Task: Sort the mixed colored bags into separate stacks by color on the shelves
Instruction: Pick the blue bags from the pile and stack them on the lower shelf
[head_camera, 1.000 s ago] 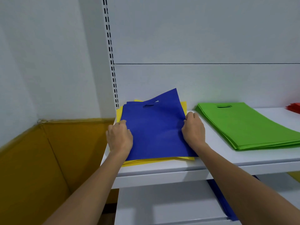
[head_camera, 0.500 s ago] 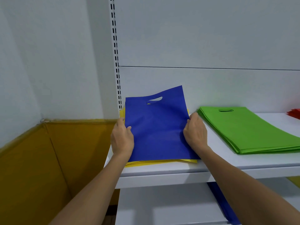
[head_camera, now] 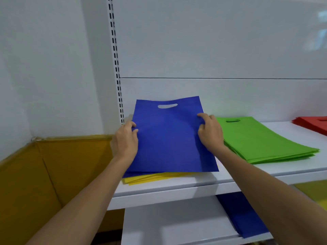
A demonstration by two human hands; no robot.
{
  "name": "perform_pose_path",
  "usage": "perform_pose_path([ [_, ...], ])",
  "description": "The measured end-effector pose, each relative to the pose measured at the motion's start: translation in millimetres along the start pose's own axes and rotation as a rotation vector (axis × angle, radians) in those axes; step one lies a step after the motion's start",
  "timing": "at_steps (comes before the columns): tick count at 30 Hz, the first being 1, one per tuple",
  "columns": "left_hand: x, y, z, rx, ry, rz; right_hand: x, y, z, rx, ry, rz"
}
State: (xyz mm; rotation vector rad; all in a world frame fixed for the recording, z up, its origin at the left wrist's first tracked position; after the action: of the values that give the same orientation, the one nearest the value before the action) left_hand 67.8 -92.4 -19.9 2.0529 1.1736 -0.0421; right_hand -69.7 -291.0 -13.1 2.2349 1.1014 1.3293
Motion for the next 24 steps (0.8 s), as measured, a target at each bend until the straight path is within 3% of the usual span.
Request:
perform_pose_path([
  [5, -11.9, 2.8, -3.8, -0.032, 0.098, 0.059, 3.9, -0.7, -24.0, -0.032, 0.019, 0.004],
  [12, -74.2, -21.2, -0.8, 0.054, -0.114, 0.222, -31.0, -11.1, -102.3, -0.069, -0.034, 0.117],
  [24, -340.2, -173.7, 34.1, 0.355, -0.463, 0.702, -172.3, -113.0, -392.6, -0.34, -0.36, 0.353],
])
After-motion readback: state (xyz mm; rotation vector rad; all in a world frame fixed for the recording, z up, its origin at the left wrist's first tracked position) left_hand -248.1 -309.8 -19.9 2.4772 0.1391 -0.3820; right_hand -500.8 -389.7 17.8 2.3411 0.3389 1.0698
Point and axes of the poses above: each hand's wrist, its own y-axis towards the middle knuckle, its own z-axis out of the palm, x = y × z, the point moved 1 cm from there along y, towards the middle knuckle, and after that the axes turned 13 degrees about y, right-handed, at the moved point
